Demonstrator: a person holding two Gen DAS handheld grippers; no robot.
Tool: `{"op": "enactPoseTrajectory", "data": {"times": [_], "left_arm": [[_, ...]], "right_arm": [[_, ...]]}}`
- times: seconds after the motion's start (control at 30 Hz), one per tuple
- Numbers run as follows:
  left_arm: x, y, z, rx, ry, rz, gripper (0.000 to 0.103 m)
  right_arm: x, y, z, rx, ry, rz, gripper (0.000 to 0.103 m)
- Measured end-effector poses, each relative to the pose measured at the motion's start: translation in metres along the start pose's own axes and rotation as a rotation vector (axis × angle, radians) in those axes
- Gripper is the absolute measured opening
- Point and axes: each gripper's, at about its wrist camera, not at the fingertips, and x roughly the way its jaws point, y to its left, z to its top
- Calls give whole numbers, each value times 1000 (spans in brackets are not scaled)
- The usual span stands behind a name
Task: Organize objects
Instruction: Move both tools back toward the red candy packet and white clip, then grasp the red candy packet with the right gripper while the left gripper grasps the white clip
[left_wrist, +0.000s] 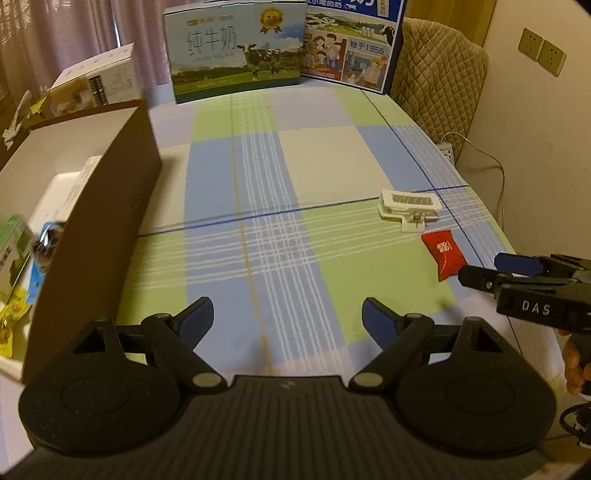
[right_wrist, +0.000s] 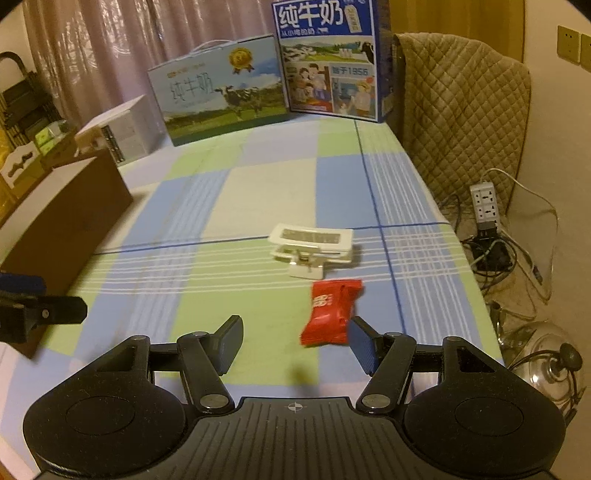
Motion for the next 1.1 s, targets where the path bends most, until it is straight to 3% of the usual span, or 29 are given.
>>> {"op": "enactPoseTrajectory", "data": {"times": [0.67,0.97,1.1], "left_arm": [[68,-33,36,51,30,-19,85],[94,-47,49,90,55,-26,85],[104,-58,53,120,57,-47,85]], "right_arm": [[61,-20,4,-10,45,-59,59],[75,-23,4,-48,67,-70,31],[72,-32,6,-33,66,-97,28]]}}
